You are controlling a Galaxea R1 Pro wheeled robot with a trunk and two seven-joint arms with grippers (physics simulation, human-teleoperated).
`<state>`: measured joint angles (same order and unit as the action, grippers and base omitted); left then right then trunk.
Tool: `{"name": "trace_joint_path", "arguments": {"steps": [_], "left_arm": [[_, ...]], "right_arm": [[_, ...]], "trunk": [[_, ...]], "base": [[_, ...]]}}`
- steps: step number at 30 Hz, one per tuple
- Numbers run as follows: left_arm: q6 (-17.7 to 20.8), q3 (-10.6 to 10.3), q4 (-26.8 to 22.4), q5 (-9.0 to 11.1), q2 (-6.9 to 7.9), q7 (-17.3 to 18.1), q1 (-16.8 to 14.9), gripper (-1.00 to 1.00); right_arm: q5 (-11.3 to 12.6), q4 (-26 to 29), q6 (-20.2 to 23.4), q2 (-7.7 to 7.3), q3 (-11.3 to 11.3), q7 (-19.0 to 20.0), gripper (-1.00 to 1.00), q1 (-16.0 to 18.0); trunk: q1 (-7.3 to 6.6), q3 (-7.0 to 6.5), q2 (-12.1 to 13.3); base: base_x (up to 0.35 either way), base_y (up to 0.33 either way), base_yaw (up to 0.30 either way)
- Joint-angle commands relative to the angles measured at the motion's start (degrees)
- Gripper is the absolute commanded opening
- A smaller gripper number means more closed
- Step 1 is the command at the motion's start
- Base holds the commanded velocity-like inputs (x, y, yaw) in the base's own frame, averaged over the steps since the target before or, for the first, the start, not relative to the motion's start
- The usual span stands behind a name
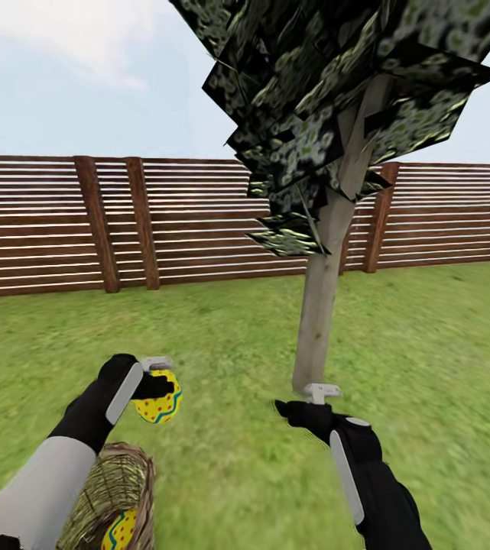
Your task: Take the three Easter eggs out of the wicker basket on the lawn in the garden, then place them on the lawn next to a single tree (choose any tree) so that all three eggs are next to the same tree and none are left in the basket.
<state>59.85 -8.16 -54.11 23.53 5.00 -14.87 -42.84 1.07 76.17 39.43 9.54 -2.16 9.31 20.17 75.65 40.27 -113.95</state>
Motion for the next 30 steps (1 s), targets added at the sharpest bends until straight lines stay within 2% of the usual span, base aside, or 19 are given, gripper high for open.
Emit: {"name": "trace_joint_path", "arguments": {"steps": [1, 5, 7, 14, 30], "left_arm": [[0.1, -0.2, 1.8, 0.6, -0.15, 0.0, -0.2, -1.00], [0.1, -0.4, 6.9, 0.5, -1.54, 4.2, -0.4, -1.00], [0.1, -0.4, 8.1, 0.5, -1.68, 4.6, -0.6, -1.00], [0.1, -0.4, 12.8, 0.5, -1.74, 4.8, -2.3, -1.00], [0.1, -0.4, 13.4, 0.5, -2.12, 4.7, -2.5, -1.00]], "right_arm": [[0.2, 0.0, 0.3, 0.05, -0.7, 0.3, 1.00, 0.0], [4.3, 0.0, 0.3, 0.04, -1.4, 0.1, 1.00, 0.0], [4.8, 0.0, 0.3, 0.04, -1.2, -0.2, 1.00, 0.0], [5.1, 0.1, 0.3, 0.01, -1.5, 0.0, 1.00, 0.0], [5.1, 0.1, 0.3, -0.02, -1.5, 0.1, 1.00, 0.0]], "trunk": [[-0.23, -0.19, 0.4], [-1.11, -1.18, 2.0], [-1.55, -1.68, 2.8], [-3.09, -3.36, 5.6], [-6.60, -6.33, 12.0]], "base": [[0.000, 0.000, -0.207], [0.000, 0.000, -0.207], [0.000, 0.000, -0.207], [0.000, 0.000, -0.182], [0.000, 0.000, -0.018]]}}
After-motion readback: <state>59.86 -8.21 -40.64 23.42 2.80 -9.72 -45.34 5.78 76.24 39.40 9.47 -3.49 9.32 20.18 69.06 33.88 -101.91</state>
